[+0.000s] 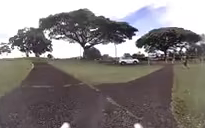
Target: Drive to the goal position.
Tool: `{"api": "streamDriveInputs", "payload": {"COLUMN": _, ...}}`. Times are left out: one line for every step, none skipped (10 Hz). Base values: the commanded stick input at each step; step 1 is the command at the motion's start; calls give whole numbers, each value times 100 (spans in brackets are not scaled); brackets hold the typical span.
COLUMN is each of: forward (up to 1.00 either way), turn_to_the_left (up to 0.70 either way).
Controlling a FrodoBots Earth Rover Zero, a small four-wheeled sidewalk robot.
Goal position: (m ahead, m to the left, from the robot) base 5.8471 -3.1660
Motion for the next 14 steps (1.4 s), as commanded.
{"api": "streamDriveInputs", "payload": {"forward": 70, "turn_to_the_left": 0}}
{"api": "streamDriveInputs", "payload": {"forward": 70, "turn_to_the_left": 9}}
{"api": "streamDriveInputs", "payload": {"forward": 70, "turn_to_the_left": 10}}
{"api": "streamDriveInputs", "payload": {"forward": 70, "turn_to_the_left": 5}}
{"api": "streamDriveInputs", "payload": {"forward": 70, "turn_to_the_left": 1}}
{"api": "streamDriveInputs", "payload": {"forward": 70, "turn_to_the_left": 4}}
{"api": "streamDriveInputs", "payload": {"forward": 70, "turn_to_the_left": 1}}
{"api": "streamDriveInputs", "payload": {"forward": 70, "turn_to_the_left": 5}}
{"api": "streamDriveInputs", "payload": {"forward": 70, "turn_to_the_left": 9}}
{"api": "streamDriveInputs", "payload": {"forward": 70, "turn_to_the_left": 5}}
{"api": "streamDriveInputs", "payload": {"forward": 70, "turn_to_the_left": 0}}
{"api": "streamDriveInputs", "payload": {"forward": 70, "turn_to_the_left": 0}}
{"api": "streamDriveInputs", "payload": {"forward": 70, "turn_to_the_left": 0}}
{"api": "streamDriveInputs", "payload": {"forward": 70, "turn_to_the_left": 0}}
